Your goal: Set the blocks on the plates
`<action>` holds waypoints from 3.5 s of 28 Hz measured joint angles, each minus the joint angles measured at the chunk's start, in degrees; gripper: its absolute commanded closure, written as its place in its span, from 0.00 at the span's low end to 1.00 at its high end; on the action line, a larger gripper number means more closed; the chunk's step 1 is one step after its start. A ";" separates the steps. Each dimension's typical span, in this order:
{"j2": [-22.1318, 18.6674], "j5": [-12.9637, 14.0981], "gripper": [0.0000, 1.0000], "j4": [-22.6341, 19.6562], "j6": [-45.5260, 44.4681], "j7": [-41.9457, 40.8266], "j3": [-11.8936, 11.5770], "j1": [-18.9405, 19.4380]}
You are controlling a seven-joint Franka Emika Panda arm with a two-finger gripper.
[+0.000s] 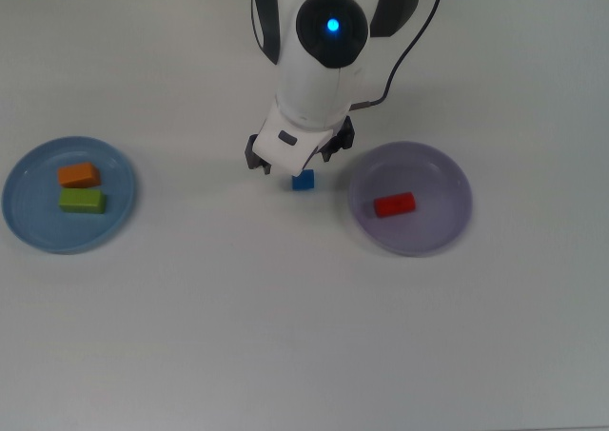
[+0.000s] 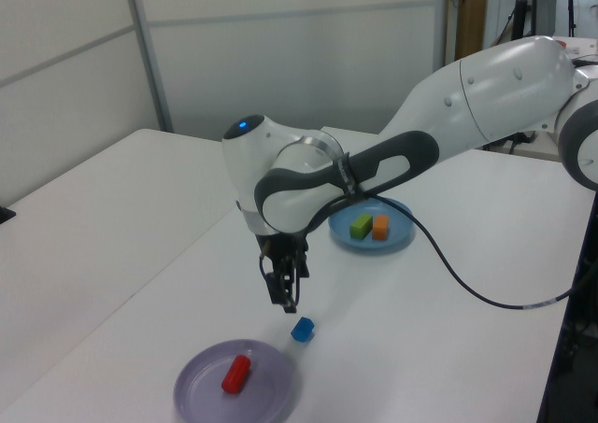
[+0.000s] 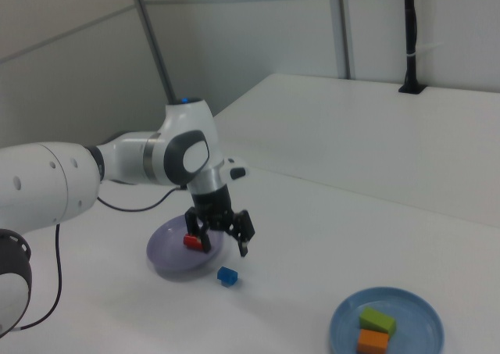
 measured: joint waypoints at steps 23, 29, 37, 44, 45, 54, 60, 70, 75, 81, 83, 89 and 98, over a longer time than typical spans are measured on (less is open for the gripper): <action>0.95 0.49 0.29 -7.20 7.94 0.02 0.10 -0.85; 1.57 0.49 0.83 -7.88 10.04 0.02 0.10 -0.85; 1.69 0.49 1.00 -7.83 10.42 0.02 0.13 -0.84; 0.02 0.49 1.00 -7.32 10.47 0.02 0.13 -0.84; -0.42 0.53 1.00 -7.29 10.47 0.02 0.16 -0.84; -4.02 1.85 1.00 -5.79 10.48 0.87 1.89 2.30; -3.41 1.84 0.99 -5.77 10.48 2.71 2.15 8.42; 1.12 1.48 0.77 -5.23 11.39 3.00 2.13 11.89; 2.69 1.45 0.00 -3.88 11.52 3.00 1.81 11.83; 2.73 1.45 0.00 -2.09 11.52 3.30 1.77 11.83; 2.73 1.45 0.00 -1.73 11.52 3.34 1.77 11.83; 2.73 1.46 0.00 -1.40 11.52 3.41 1.74 11.81; 1.87 1.28 0.00 -1.03 10.89 8.69 0.81 11.43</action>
